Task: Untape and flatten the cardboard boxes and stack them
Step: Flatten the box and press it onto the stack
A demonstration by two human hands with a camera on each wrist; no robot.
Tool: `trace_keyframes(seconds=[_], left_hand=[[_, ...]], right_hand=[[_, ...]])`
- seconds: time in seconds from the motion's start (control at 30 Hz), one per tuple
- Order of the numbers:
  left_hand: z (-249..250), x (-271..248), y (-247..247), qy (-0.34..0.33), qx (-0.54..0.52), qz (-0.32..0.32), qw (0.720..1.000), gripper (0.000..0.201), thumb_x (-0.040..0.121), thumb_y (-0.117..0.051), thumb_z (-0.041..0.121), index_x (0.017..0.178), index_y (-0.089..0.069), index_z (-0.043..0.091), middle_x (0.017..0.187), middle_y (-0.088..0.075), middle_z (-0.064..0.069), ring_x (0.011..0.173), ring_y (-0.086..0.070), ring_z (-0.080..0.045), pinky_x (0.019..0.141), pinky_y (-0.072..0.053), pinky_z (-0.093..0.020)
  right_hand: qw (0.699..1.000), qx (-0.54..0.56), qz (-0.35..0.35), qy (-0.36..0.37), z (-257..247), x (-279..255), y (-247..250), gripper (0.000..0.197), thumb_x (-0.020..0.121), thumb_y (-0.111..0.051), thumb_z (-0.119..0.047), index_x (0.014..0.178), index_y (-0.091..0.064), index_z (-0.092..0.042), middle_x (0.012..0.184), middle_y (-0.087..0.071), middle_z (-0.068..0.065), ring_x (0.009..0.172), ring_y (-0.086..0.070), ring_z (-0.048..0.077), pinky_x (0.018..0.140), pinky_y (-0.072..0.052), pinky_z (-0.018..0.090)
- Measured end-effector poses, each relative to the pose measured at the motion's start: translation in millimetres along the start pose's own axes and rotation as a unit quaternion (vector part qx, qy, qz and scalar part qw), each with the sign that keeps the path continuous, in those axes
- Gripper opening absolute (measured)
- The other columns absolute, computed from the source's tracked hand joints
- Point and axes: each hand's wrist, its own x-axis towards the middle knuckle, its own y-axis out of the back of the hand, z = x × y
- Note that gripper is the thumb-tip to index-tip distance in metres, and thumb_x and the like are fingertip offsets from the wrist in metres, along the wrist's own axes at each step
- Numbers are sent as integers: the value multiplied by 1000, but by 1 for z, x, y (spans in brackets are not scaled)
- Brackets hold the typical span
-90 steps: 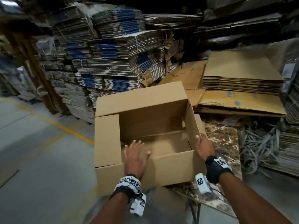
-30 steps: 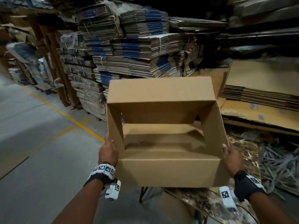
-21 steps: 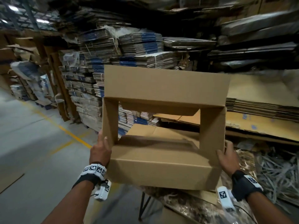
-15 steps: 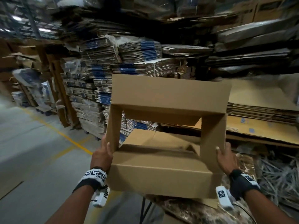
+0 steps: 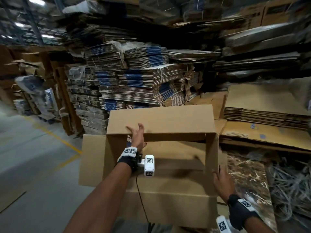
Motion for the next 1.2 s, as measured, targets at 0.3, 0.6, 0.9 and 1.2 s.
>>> trace_keyframes(seconds=[0.3, 0.6, 0.9, 1.2], left_hand=[[1, -23, -54, -13, -62, 164, 984, 124, 90, -77, 34, 157, 27, 25, 170, -10, -12, 152, -23, -31, 122, -20, -38], [9, -23, -66, 74, -97, 205, 971, 47, 98, -55, 14, 138, -45, -7, 137, -57, -17, 116, -60, -36, 93, -47, -34], [24, -3, -18, 65, -29, 241, 968, 49, 96, -57, 19, 139, -46, -1, 132, -56, -16, 115, -60, -37, 85, -48, -35], [24, 14, 21, 11, -108, 207, 972, 53, 90, -72, 11, 133, -48, -9, 130, -63, -21, 116, -63, -34, 106, -50, -46]], right_hand=[[995, 35, -91, 21, 14, -32, -24, 19, 100, -60, -19, 111, -44, -23, 89, -74, 2, 75, -71, 20, 70, -58, 44], [985, 84, -143, 51, -6, -39, -41, 36, 98, -65, -27, 122, -38, -28, 106, -74, -2, 89, -71, 14, 84, -59, 37], [967, 96, -213, 99, -34, -14, -36, 82, 90, -74, -21, 147, -18, -40, 132, -59, -11, 114, -63, 11, 103, -54, 39], [964, 82, -214, 132, -43, -6, -42, 59, 94, -70, -25, 145, -42, -34, 131, -58, -15, 122, -57, 5, 103, -51, 30]])
